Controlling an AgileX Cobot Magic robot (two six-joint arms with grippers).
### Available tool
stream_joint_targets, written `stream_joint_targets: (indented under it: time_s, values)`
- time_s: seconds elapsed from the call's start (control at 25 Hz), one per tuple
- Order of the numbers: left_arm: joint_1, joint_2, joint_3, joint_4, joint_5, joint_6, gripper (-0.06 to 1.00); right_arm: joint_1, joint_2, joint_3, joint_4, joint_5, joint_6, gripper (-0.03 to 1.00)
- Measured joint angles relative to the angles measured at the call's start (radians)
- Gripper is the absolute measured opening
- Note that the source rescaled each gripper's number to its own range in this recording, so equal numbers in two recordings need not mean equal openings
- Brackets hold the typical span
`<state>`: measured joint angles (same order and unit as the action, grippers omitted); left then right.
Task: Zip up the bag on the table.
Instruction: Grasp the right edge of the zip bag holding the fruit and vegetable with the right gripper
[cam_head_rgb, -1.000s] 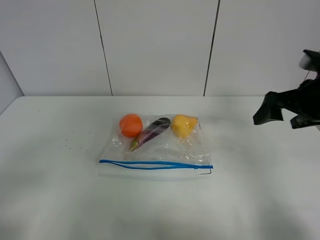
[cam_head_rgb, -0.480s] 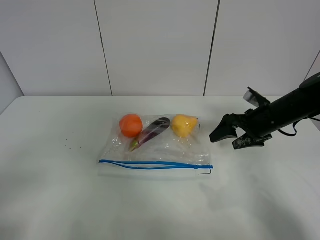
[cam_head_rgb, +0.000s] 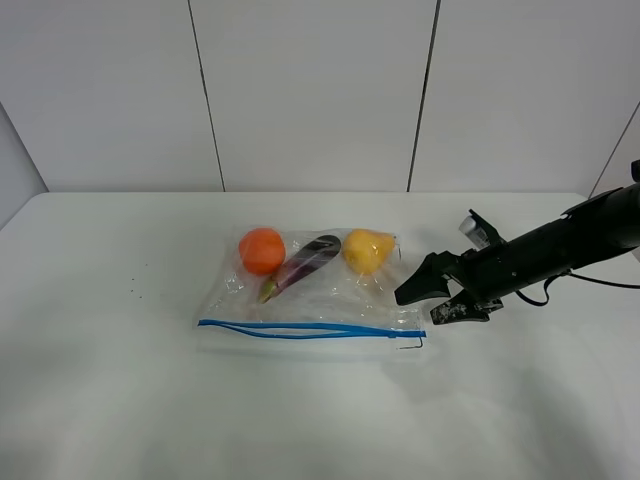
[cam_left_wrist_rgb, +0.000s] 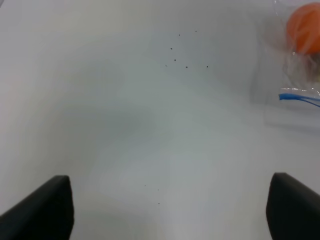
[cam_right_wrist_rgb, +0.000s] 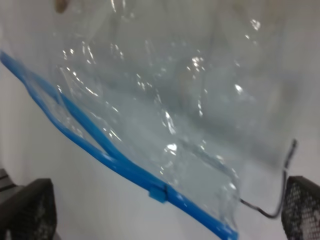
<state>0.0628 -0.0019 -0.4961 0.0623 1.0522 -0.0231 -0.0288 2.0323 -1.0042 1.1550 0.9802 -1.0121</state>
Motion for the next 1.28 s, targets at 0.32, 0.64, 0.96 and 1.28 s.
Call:
stream_joint_targets:
  time_s: [0.32, 0.64, 0.96, 1.28]
  values:
    - [0.000, 0.000, 0.000, 0.000, 0.000, 0.000, 1.00, 0.000, 0.089, -0.001, 0.120, 0.044, -0.119, 0.98]
    - [0.000, 0.000, 0.000, 0.000, 0.000, 0.000, 1.00, 0.008, 0.139, -0.002, 0.175, 0.078, -0.183, 0.98]
    - [0.000, 0.000, 0.000, 0.000, 0.000, -0.001, 1.00, 0.008, 0.173, -0.002, 0.212, 0.099, -0.208, 0.87]
    - [0.000, 0.000, 0.000, 0.000, 0.000, -0.001, 1.00, 0.008, 0.173, -0.002, 0.208, 0.099, -0.198, 0.57]
